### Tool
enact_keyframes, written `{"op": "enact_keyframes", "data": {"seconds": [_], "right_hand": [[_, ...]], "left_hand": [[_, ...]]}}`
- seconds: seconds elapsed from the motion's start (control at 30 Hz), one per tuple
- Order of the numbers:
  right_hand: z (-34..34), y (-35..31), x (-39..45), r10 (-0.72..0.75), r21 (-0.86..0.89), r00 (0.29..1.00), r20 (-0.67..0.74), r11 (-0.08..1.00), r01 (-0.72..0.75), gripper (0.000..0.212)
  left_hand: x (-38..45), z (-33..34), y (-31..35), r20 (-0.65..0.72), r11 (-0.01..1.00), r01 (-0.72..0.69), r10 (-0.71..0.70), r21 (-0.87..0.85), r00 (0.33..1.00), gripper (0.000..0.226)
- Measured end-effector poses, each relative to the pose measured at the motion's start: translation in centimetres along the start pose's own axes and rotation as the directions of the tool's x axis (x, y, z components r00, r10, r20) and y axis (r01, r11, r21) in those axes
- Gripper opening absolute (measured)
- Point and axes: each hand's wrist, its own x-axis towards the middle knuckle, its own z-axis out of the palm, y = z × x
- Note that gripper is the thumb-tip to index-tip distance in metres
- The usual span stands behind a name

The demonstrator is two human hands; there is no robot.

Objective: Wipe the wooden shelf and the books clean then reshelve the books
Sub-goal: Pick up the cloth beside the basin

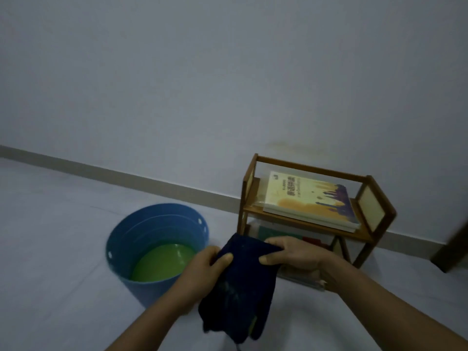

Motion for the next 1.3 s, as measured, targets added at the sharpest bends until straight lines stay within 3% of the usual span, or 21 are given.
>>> {"op": "enact_keyframes", "data": {"seconds": [0.1, 0.17, 0.23, 0.33, 0.5, 0.57, 0.63, 0.7, 0.8, 0.87, 0.97, 1.03, 1.13, 1.3], "right_hand": [[2.9, -2.1, 3.3, 0.001, -0.115, 0.999, -0.045, 0.993, -0.006, 0.020], [5.4, -3.5, 5.6, -0.024, -0.222, 0.997, -0.068, 0.975, 0.008, 0.021], [7.8, -4.9, 7.9, -0.077, -0.320, 0.991, -0.109, 0.947, 0.038, 0.019], [10.6, -5.8, 11.1, -0.167, -0.420, 0.958, -0.235, 0.906, 0.055, 0.026], [12.7, -5.5, 14.1, -0.201, -0.461, 0.910, -0.363, 0.888, 0.012, 0.038], [13.1, -4.9, 13.7, -0.245, -0.585, 0.922, -0.300, 0.811, 0.024, 0.041], [13.4, -4.1, 12.8, -0.299, -0.811, 0.948, -0.109, 0.578, 0.089, 0.055], [13.9, -3.3, 11.8, -0.262, -0.914, 0.959, 0.106, 0.354, 0.198, 0.075], [15.1, -2.0, 11.2, -0.211, -0.929, 0.958, 0.195, 0.273, 0.250, 0.081], [15.9, -1.2, 11.5, -0.263, -0.949, 0.952, 0.158, 0.225, 0.220, 0.078], [16.4, -0.3, 12.3, -0.320, -0.968, 0.943, 0.094, 0.192, 0.162, 0.075], [16.6, -0.4, 12.5, -0.317, -0.969, 0.945, 0.079, 0.197, 0.148, 0.067], [17.0, -1.3, 12.4, -0.302, -0.980, 0.951, 0.066, 0.160, 0.118, 0.031], [17.1, -1.1, 12.8, -0.322, -0.990, 0.946, 0.027, 0.123, 0.070, 0.015]], "left_hand": [[-2.0, -2.5, -2.7, 0.127, 0.971, 0.203, -0.187, -0.128, 0.974, 0.006], [-2.6, -4.2, -3.9, 0.051, 0.961, 0.235, -0.229, -0.149, 0.972, 0.018], [-2.6, -6.1, -5.2, -0.059, 0.964, 0.252, -0.257, -0.082, 0.965, 0.025], [-2.3, -8.3, -6.5, -0.136, 0.960, 0.278, -0.279, -0.029, 0.951, 0.017], [-0.8, -9.5, -7.7, -0.329, 0.906, 0.269, -0.157, 0.327, 0.931, 0.029], [-0.6, -9.0, -8.0, -0.329, 0.866, 0.209, -0.055, 0.454, 0.943, 0.036], [-0.6, -8.8, -8.0, -0.296, 0.714, 0.128, 0.116, 0.688, 0.948, 0.042], [-0.1, -9.1, -8.4, -0.194, 0.578, 0.042, 0.204, 0.815, 0.959, 0.055], [0.9, -8.8, -8.9, 0.087, 0.614, -0.083, 0.023, 0.785, 0.996, 0.085], [1.5, -7.9, -9.4, 0.156, 0.562, -0.094, -0.063, 0.822, 0.986, 0.096], [2.6, -7.2, -10.2, 0.095, 0.486, -0.060, -0.048, 0.872, 0.994, 0.089], [3.1, -7.2, -10.6, 0.079, 0.483, -0.037, -0.067, 0.875, 0.995, 0.072], [3.1, -7.1, -10.6, 0.120, 0.493, -0.045, -0.121, 0.869, 0.985, 0.036], [3.1, -6.8, -10.4, 0.097, 0.447, -0.045, -0.093, 0.893, 0.991, 0.029]]}}
